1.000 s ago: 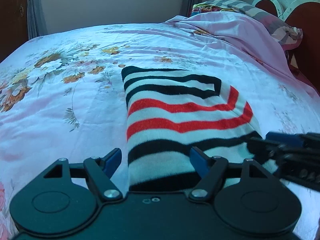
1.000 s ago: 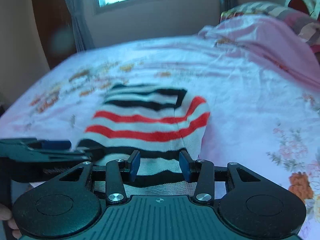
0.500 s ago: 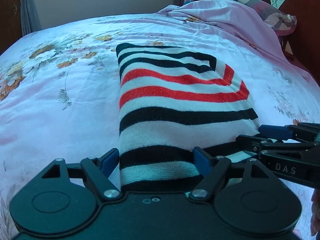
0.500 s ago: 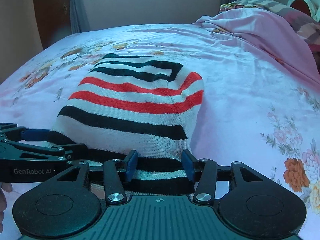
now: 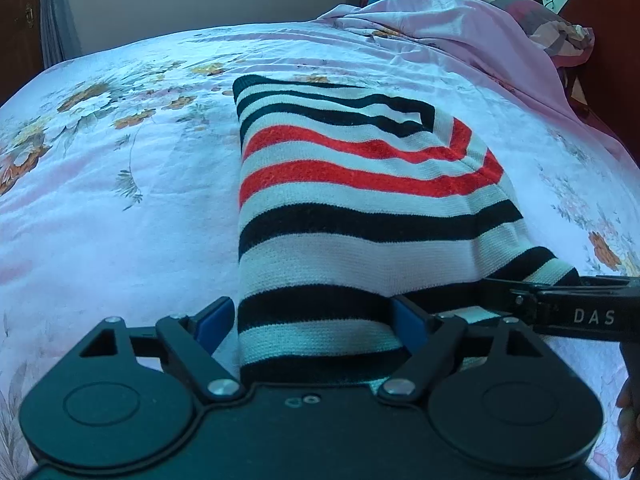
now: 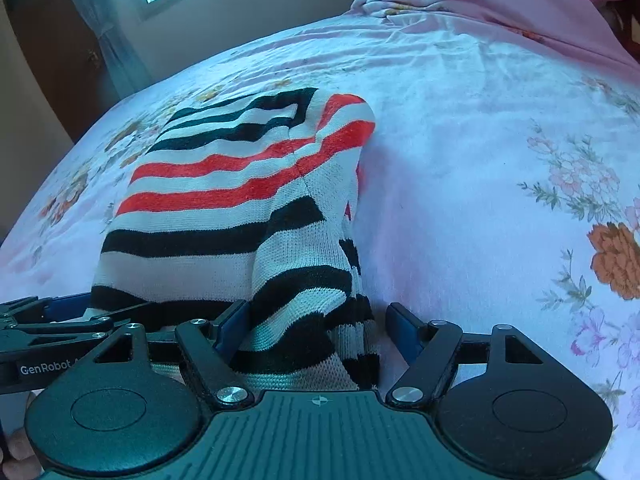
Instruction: Fold small clothes
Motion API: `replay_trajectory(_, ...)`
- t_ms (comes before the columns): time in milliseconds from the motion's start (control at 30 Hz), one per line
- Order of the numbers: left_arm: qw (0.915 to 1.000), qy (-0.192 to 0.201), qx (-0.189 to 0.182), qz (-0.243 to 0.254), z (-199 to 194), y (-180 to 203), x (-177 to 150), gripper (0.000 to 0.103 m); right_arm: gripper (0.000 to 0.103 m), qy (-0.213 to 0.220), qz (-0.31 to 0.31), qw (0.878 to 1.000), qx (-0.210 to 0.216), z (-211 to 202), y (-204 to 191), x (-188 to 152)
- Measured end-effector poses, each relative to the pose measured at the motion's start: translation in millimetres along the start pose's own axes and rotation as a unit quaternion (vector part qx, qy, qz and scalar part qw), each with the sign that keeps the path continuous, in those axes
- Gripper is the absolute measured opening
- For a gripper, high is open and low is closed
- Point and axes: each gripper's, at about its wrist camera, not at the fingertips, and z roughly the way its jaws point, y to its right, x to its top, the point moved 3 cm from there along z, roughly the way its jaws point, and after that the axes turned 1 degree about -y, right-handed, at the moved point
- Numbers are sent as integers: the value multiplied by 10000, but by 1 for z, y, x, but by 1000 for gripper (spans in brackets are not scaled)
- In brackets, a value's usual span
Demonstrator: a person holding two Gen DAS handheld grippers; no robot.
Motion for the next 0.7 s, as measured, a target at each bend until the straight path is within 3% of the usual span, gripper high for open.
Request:
replay_trajectory(367, 10000, 21, -69, 24, -8, 2, 6, 79, 77, 68, -299, 9995, -108, -11, -8, 8)
replay_trajectory(500, 9998, 145, -104, -43, -21, -1, 13, 73, 78, 494, -378, 9976, -318, -30, -12, 18)
replay_trajectory(700, 9989, 443, 6, -154, -33, -11, 29, 73, 78, 1149, -782, 9902, -151, -53, -38, 32)
